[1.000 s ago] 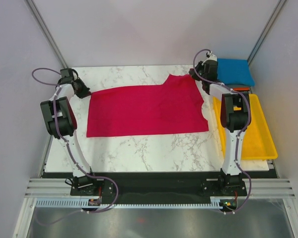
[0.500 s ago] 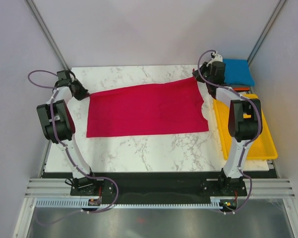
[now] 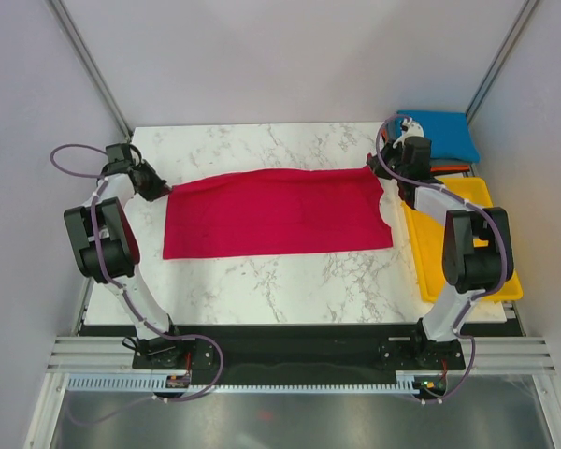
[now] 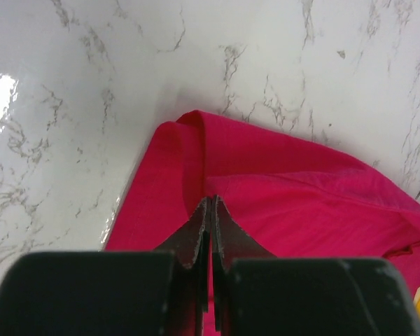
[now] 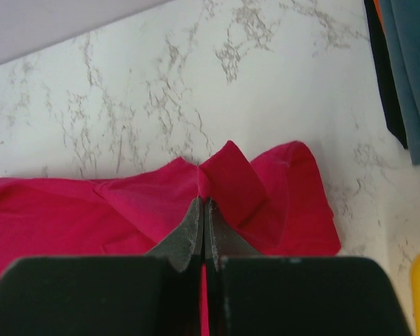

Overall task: Fold and stack the t-shirts
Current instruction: Fold the tshirt

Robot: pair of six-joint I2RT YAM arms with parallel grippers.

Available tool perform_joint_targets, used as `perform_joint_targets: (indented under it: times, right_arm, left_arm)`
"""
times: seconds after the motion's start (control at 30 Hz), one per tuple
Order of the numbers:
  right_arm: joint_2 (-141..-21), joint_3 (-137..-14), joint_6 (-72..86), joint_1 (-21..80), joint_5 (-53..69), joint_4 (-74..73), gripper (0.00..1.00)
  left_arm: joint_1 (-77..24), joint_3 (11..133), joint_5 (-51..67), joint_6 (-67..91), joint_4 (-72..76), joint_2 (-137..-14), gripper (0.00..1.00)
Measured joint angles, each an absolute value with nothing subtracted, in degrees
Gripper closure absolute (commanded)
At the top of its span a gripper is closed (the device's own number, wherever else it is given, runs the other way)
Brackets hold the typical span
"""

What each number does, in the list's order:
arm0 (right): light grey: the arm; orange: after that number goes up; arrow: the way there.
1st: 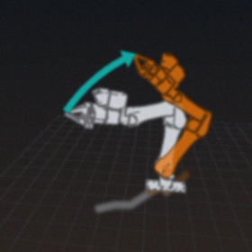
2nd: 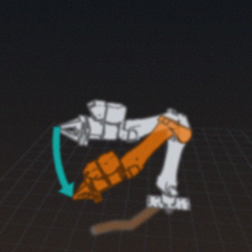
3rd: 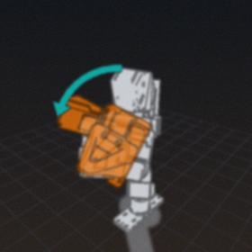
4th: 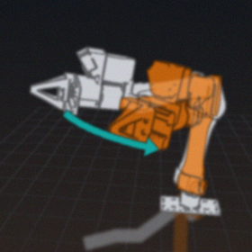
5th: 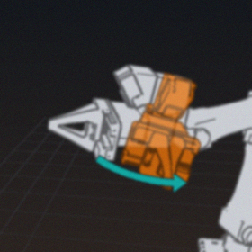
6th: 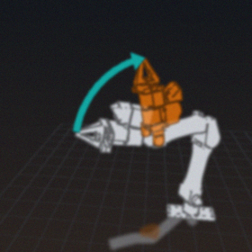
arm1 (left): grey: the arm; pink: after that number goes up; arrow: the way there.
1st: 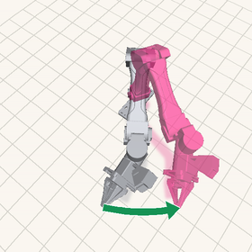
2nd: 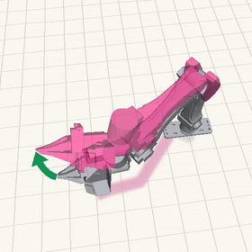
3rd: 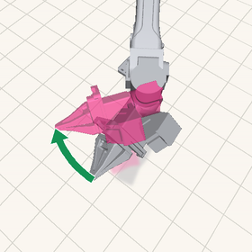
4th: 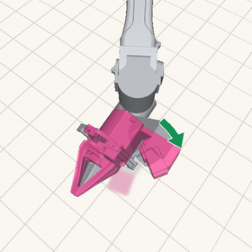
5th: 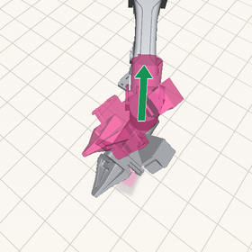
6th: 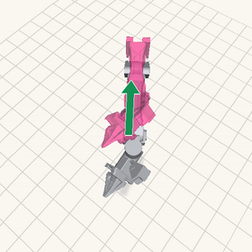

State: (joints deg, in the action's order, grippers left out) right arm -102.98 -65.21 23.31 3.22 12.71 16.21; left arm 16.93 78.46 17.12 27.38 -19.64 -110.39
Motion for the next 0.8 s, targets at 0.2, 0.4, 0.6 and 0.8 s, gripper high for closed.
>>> perform_joint_targets:
  times: [0.2, 0.4, 0.6, 0.8]
  right_arm:
    - [-98.59, -59.13, 22.28, 3.22, 11.62, 14.41, 1.00]
    - [-92.73, -55.42, 21.06, 3.22, 8.62, 12.60, 1.00]
    - [-88.16, -52.01, 20.51, 3.22, 7.46, 11.88, 1.00]
    - [-85.06, -49.74, 19.81, 3.22, 7.46, 9.82, 1.00]
  left_arm:
    - [17.19, 74.87, 16.95, 27.33, -20.32, -109.21, 0.98]
    - [18.02, 74.59, 16.56, 26.94, -21.12, -108.38, 0.98]
    - [18.41, 74.43, 16.58, 26.70, -21.15, -107.50, 0.98]
    - [18.41, 72.55, 16.58, 26.57, -22.44, -105.51, 0.98]
